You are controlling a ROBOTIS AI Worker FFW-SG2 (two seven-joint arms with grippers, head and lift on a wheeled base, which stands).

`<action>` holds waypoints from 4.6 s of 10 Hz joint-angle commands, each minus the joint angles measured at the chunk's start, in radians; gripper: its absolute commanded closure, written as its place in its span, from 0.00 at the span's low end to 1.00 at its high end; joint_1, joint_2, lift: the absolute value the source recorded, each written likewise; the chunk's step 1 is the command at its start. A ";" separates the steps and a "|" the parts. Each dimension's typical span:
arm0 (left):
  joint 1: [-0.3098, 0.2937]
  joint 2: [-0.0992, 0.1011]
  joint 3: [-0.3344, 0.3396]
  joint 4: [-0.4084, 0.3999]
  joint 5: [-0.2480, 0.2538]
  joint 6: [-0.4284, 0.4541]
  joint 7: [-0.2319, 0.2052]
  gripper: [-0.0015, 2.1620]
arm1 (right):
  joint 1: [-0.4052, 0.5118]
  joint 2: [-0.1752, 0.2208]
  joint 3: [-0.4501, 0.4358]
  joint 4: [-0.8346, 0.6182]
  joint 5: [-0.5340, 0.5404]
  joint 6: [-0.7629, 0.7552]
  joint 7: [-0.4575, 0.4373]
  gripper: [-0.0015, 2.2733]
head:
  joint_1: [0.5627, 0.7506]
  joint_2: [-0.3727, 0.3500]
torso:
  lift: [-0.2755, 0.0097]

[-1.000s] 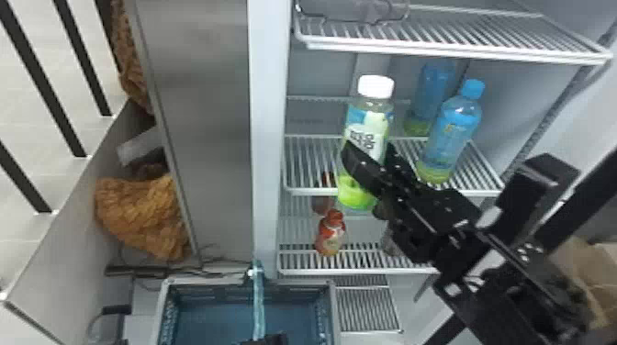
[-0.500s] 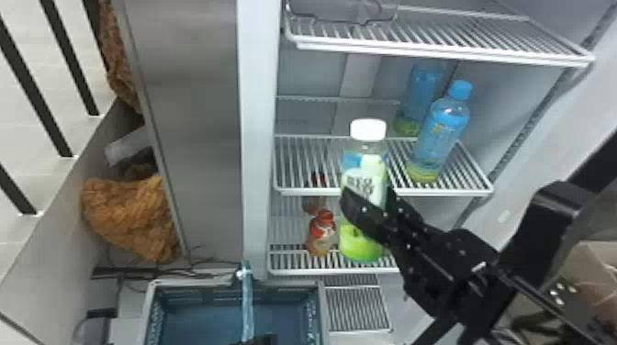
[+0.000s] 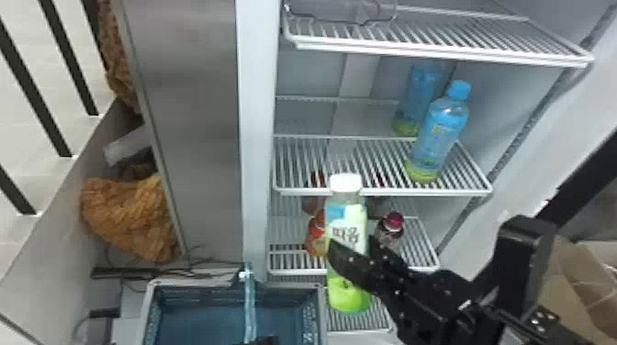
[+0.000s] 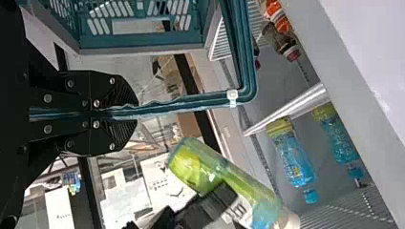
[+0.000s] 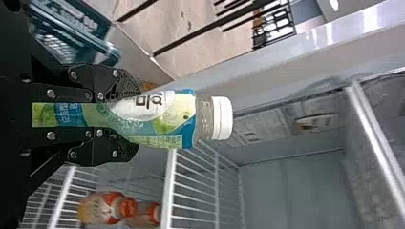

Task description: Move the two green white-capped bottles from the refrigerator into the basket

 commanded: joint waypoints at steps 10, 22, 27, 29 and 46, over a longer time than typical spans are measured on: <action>-0.015 0.005 -0.010 0.000 -0.006 0.008 0.000 0.56 | -0.090 -0.033 0.066 0.165 -0.066 0.266 0.059 0.45 | 0.70 0.38 | 0.95; -0.013 0.005 -0.008 0.000 -0.004 0.008 0.000 0.56 | -0.203 -0.047 0.134 0.386 -0.096 0.222 0.089 0.16 | 0.70 0.46 | 0.95; -0.010 0.003 -0.004 0.000 -0.004 0.008 0.000 0.56 | -0.162 -0.046 0.114 0.335 -0.080 0.148 0.097 0.16 | 0.70 0.47 | 0.95; -0.008 0.003 -0.004 0.000 -0.004 0.008 0.000 0.56 | -0.086 -0.017 0.060 0.241 -0.016 0.040 0.066 0.16 | 0.70 0.44 | 0.95; -0.005 0.000 -0.004 0.000 -0.010 0.006 0.000 0.56 | 0.172 0.080 -0.024 0.423 0.074 -1.067 -0.219 0.16 | 0.70 0.03 | 0.95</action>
